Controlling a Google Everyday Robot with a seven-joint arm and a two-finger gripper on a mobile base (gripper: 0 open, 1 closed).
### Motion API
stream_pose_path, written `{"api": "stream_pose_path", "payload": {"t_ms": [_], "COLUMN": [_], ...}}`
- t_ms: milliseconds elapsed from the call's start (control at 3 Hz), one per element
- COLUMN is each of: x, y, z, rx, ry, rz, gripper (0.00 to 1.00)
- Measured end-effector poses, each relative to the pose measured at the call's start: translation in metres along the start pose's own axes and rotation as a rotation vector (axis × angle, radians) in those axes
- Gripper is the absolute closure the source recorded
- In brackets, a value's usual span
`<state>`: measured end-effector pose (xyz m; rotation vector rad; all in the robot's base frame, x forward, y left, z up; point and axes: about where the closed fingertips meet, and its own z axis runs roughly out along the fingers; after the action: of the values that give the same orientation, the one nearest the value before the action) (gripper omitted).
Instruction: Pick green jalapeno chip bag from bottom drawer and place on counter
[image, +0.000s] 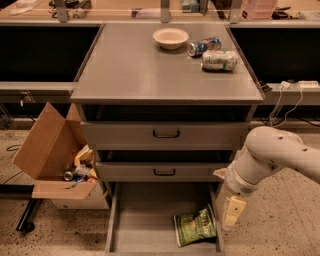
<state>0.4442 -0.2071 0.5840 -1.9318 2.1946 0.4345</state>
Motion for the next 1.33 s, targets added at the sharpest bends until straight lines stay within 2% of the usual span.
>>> {"api": "stream_pose_path", "payload": {"t_ms": [333, 667, 1000, 1333], "x": [0.007, 0.011, 0.015, 0.016], "y": [-0.010, -0.027, -0.039, -0.047], "z": [0.030, 0.080, 0.135, 0.189], "rx": [-0.008, -0.043, -0.074, -0.129], "ry": [0.031, 0.038, 0.003, -0.059], "rz": [0.004, -0.016, -0.011, -0.005], "gripper": [0.00, 0.00, 0.00, 0.00]}}
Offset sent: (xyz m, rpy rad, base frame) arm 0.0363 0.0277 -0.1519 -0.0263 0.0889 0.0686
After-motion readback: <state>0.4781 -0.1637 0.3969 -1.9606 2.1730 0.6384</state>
